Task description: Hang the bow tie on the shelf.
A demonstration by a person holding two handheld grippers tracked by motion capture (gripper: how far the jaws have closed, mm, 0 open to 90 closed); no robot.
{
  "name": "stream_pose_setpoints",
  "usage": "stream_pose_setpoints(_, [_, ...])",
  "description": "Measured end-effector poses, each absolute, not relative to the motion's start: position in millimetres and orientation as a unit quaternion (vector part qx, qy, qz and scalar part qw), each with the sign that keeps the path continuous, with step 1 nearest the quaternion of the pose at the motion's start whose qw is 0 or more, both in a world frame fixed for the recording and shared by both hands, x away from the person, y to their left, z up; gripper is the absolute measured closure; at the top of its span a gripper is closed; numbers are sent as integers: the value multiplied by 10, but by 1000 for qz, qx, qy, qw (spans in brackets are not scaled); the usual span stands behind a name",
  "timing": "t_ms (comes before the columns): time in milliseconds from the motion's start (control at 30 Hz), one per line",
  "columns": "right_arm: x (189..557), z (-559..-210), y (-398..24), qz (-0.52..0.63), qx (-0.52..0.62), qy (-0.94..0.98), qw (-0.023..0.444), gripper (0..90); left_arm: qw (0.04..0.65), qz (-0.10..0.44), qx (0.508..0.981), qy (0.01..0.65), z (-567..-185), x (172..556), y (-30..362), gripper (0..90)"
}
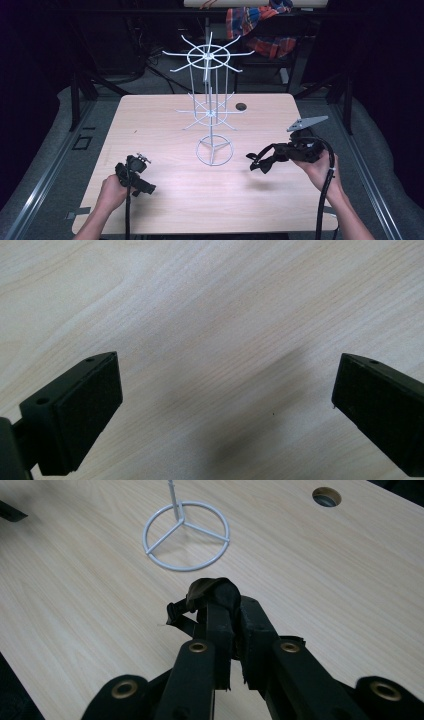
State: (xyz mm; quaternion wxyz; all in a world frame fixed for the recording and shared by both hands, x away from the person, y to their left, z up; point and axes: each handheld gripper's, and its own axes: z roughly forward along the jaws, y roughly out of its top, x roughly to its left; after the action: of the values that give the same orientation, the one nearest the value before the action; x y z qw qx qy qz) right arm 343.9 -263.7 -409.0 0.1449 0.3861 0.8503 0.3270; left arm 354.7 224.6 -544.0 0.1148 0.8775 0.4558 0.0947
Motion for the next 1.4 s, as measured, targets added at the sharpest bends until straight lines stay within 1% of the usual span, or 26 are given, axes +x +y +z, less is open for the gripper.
stream_pose_setpoints(1400, [3809, -3865, -2425, 351, 370, 844, 167, 858, 113, 93, 877, 457, -5439, 3553, 2260, 0])
